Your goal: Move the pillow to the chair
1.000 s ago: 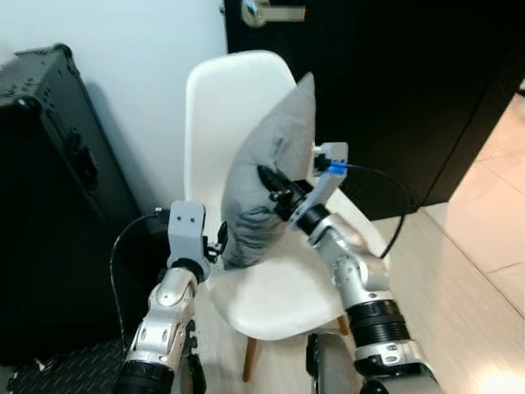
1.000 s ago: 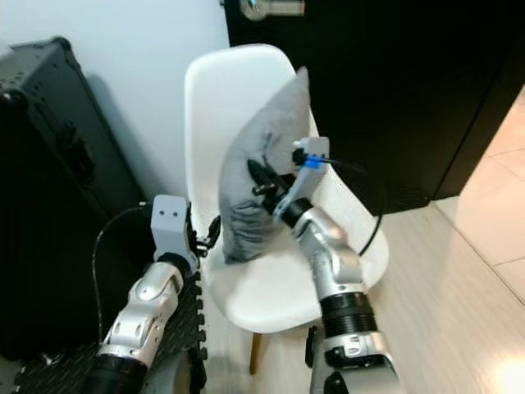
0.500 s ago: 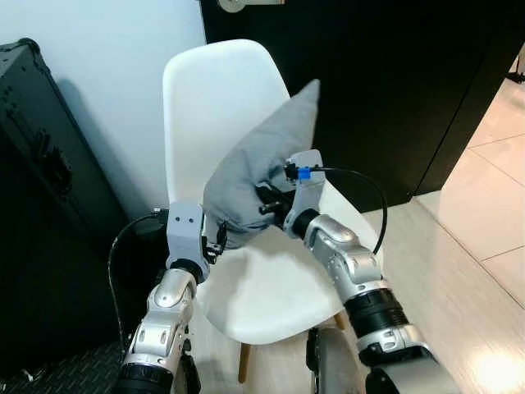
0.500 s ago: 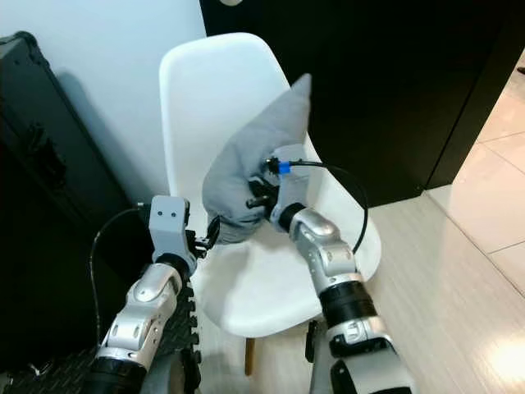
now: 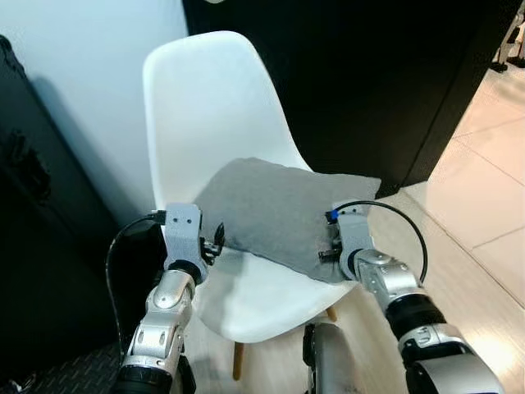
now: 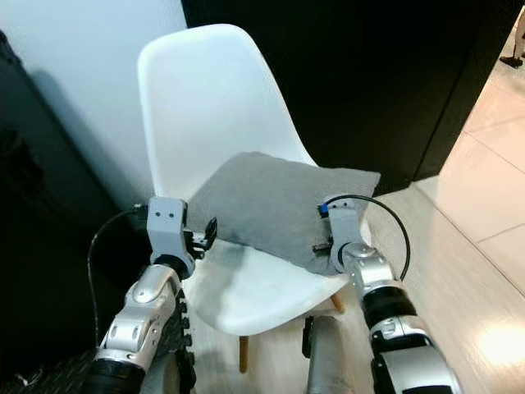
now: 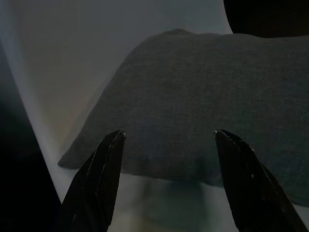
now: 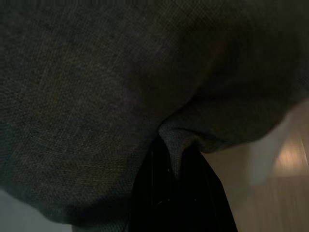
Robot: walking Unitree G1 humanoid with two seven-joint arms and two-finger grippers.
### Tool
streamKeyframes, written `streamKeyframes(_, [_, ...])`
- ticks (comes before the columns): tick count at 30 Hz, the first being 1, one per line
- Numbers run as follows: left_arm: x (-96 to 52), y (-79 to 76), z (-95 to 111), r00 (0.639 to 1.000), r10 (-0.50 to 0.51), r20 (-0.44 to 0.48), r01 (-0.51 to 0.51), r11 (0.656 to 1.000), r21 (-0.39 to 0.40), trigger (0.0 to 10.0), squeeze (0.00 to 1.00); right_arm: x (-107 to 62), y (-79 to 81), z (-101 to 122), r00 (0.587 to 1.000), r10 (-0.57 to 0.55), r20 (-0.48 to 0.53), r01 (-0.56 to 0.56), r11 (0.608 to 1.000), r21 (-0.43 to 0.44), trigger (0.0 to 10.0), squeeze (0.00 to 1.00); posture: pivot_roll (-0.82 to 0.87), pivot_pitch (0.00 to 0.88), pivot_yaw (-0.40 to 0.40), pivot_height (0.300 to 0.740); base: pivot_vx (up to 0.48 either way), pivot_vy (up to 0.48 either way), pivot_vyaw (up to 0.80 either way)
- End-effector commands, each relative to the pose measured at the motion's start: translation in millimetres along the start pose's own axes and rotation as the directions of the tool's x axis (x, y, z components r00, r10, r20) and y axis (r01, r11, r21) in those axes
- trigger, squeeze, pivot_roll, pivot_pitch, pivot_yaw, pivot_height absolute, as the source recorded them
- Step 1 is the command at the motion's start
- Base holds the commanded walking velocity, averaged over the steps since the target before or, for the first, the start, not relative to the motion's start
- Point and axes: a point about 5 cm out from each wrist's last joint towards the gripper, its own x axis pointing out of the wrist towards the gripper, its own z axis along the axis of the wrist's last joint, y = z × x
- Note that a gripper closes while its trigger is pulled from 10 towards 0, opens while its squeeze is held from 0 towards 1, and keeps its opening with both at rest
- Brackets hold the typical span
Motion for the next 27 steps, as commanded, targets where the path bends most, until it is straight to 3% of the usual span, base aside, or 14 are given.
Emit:
streamKeyframes(1, [-1.9, 2.4, -3.0, 1.0, 0.006, -0.014, -0.006, 1.0, 0.007, 10.0, 0.0, -0.4, 8.7, 1.4, 0.997, 0.078, -0.009, -0.078, 0.997, -0.029, 10.0, 0.0, -0.06, 0.16, 0.036, 0.56, 0.0, 0.0, 0.0])
streamKeyframes(4, [-0.9, -0.7, -3.6, 1.0, -0.002, -0.017, 0.003, 1.0, 0.004, 10.0, 0.0, -3.6, 17.1, 1.4, 0.981, 0.194, -0.009, -0.194, 0.981, -0.03, 10.0, 0.0, -0.06, 0.158, 0.036, 0.56, 0.0, 0.0, 0.0])
streamKeyframes(6, [-0.9, -0.7, -3.6, 1.0, -0.002, -0.017, 0.003, 1.0, 0.004, 10.0, 0.0, -3.6, 17.1, 1.4, 0.981, 0.194, -0.009, -0.194, 0.981, -0.03, 10.0, 0.0, -0.06, 0.158, 0.036, 0.56, 0.0, 0.0, 0.0])
streamKeyframes(9, [-0.4, -2.3, -3.3, 1.0, -0.007, -0.018, 0.007, 1.0, 0.001, 10.0, 0.0, -10.7, 47.8, -0.3, 0.917, 0.398, -0.004, -0.398, 0.917, -0.016, 10.0, 0.0, -0.06, 0.154, 0.034, 0.56, 0.0, 0.0, 0.0])
streamKeyframes(10, [-0.4, -2.3, -3.3, 1.0, -0.007, -0.018, 0.007, 1.0, 0.001, 10.0, 0.0, -10.7, 47.8, -0.3, 0.917, 0.398, -0.004, -0.398, 0.917, -0.016, 10.0, 0.0, -0.06, 0.154, 0.034, 0.56, 0.0, 0.0, 0.0])
streamKeyframes(11, [-0.4, -2.2, -3.2, 1.0, -0.007, -0.017, 0.007, 1.0, 0.002, 10.0, 0.0, -13.2, 58.9, -1.3, 0.89, 0.455, 0.0, -0.455, 0.89, -0.006, 10.0, 0.0, -0.06, 0.154, 0.034, 0.56, 0.0, 0.0, 0.0])
streamKeyframes(17, [-0.7, -1.2, -3.0, 1.0, -0.004, -0.015, 0.005, 1.0, 0.005, 10.0, 0.0, -18.1, 82.4, -2.2, 0.822, 0.569, 0.024, -0.57, 0.821, 0.029, 10.0, 0.0, -0.06, 0.147, 0.034, 0.56, 0.0, 0.0, 0.0])
streamKeyframes(22, [-0.7, -1.4, -3.0, 1.0, -0.004, -0.015, 0.004, 1.0, 0.005, 10.0, 0.0, -11.4, 72.3, -6.9, 0.877, 0.48, 0.019, -0.48, 0.876, 0.048, 10.0, 0.0, -0.06, 0.145, 0.032, 0.56, 0.0, 0.0, 0.0])
streamKeyframes(23, [-0.6, -1.5, -2.9, 1.0, -0.004, -0.014, 0.004, 1.0, 0.004, 10.0, 0.0, -8.7, 61.4, -7.5, 0.915, 0.403, 0.026, -0.404, 0.912, 0.064, 10.0, 0.0, -0.06, 0.146, 0.033, 0.56, 0.0, 0.0, 0.0])
streamKeyframes(27, [-0.7, -2.9, -3.4, 1.0, -0.006, -0.016, 0.006, 1.0, 0.001, 10.0, 0.0, -8.2, 43.7, -3.8, 0.952, 0.297, 0.077, -0.301, 0.952, 0.053, 10.0, 0.0, -0.07, 0.149, 0.034, 0.56, 0.0, 0.0, 0.0])
